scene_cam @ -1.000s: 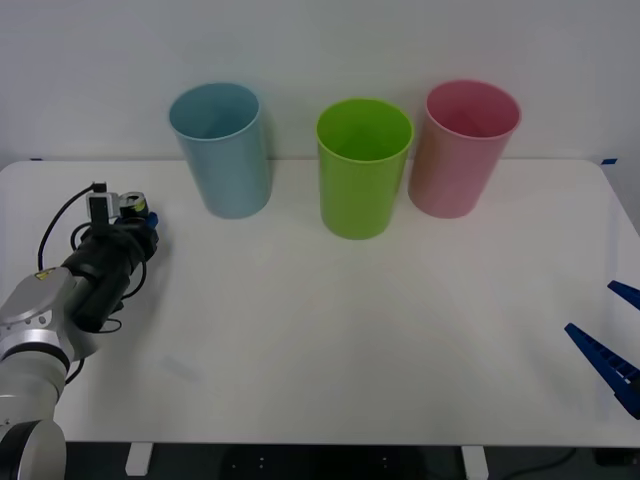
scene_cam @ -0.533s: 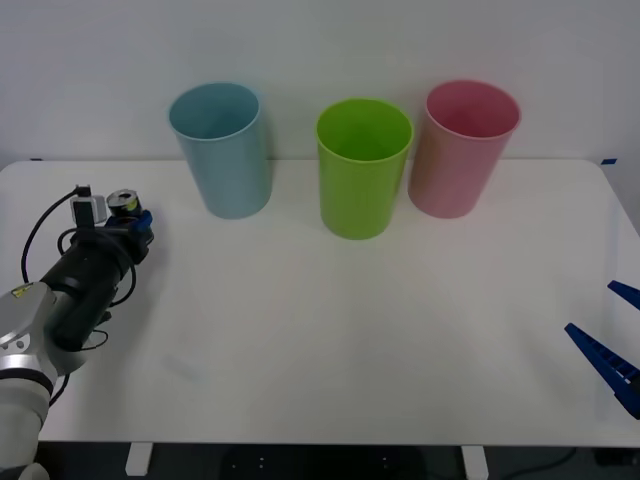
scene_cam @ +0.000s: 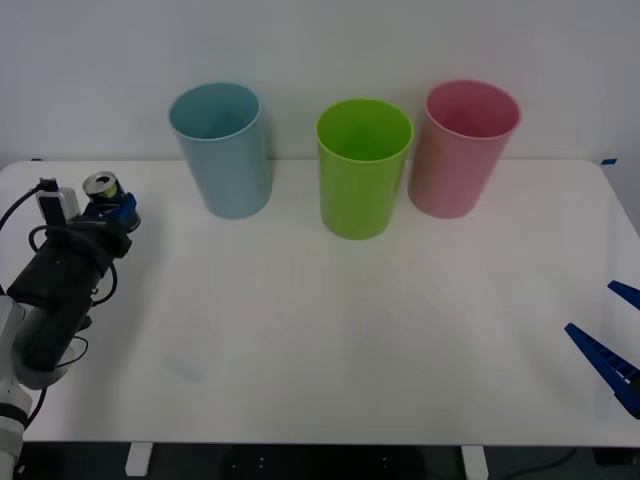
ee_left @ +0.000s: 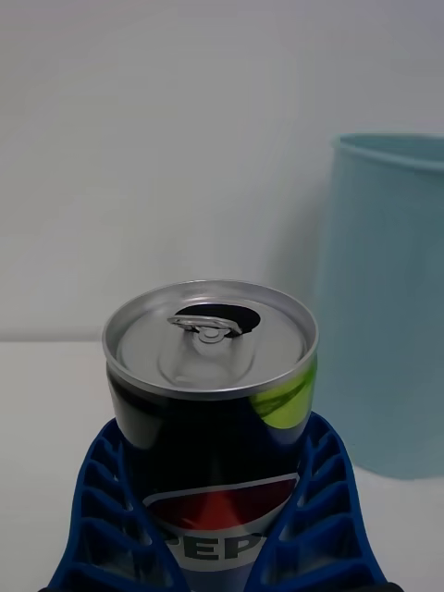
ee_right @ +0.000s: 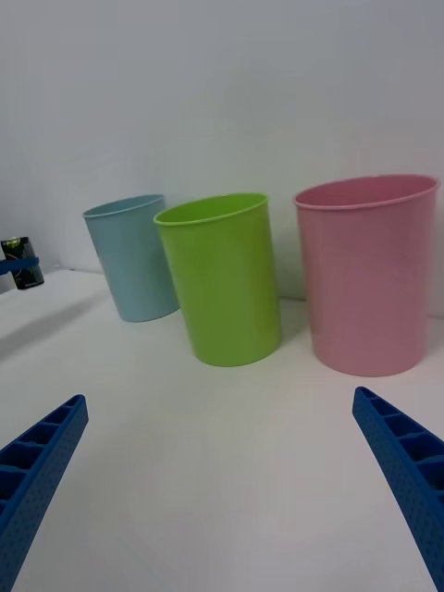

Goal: Grasp the object on the table and drop it into the matching bin: aluminum can to the light blue bin, PET bottle to the pink bin.

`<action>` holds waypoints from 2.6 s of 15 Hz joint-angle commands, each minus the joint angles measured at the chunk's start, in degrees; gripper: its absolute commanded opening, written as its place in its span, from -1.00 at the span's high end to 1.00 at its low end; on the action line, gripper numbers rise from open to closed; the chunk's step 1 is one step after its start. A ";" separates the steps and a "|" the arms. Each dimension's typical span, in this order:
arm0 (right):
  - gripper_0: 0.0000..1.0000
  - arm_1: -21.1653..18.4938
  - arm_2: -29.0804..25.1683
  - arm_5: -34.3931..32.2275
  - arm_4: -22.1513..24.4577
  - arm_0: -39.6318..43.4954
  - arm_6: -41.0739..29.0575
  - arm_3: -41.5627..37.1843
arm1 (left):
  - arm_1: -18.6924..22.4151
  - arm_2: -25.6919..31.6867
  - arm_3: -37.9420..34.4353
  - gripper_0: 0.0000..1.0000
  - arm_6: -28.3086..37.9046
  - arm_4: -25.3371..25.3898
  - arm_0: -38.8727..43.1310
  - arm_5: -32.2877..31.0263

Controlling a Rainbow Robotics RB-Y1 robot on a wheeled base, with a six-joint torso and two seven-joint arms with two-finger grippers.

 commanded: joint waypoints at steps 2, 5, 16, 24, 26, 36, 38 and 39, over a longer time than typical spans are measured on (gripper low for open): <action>-1.00 0.00 0.00 0.00 0.00 0.00 0.00 0.00 | 0.19 -0.01 -5.84 1.00 1.57 2.09 1.61 -0.54; -1.00 0.00 0.00 0.00 0.00 0.00 0.00 0.00 | 0.89 -0.09 -8.30 1.00 3.33 2.97 1.61 -0.54; -1.00 0.00 0.00 0.00 0.00 0.00 0.00 0.00 | 4.41 -1.24 -15.68 1.00 17.13 1.21 -2.96 -3.17; -1.00 0.00 0.00 0.00 0.00 0.00 0.00 0.00 | 4.41 -5.72 -7.95 1.00 23.28 -7.58 -14.03 -0.45; -1.00 0.00 0.00 0.00 0.00 0.00 0.00 0.00 | 4.41 -6.77 -2.85 1.00 22.84 -9.34 -18.43 -0.45; -1.00 0.00 0.00 0.00 0.00 0.00 0.00 0.00 | 1.07 -8.44 15.96 1.00 19.33 -16.11 -33.28 0.34; -1.00 0.00 0.00 0.00 0.00 0.00 0.00 0.00 | 0.19 -8.44 15.87 1.00 19.24 -16.63 -33.37 0.60; -1.00 0.00 0.00 0.00 0.00 0.00 0.00 0.00 | -0.08 -8.44 15.96 1.00 19.06 -16.72 -33.37 0.69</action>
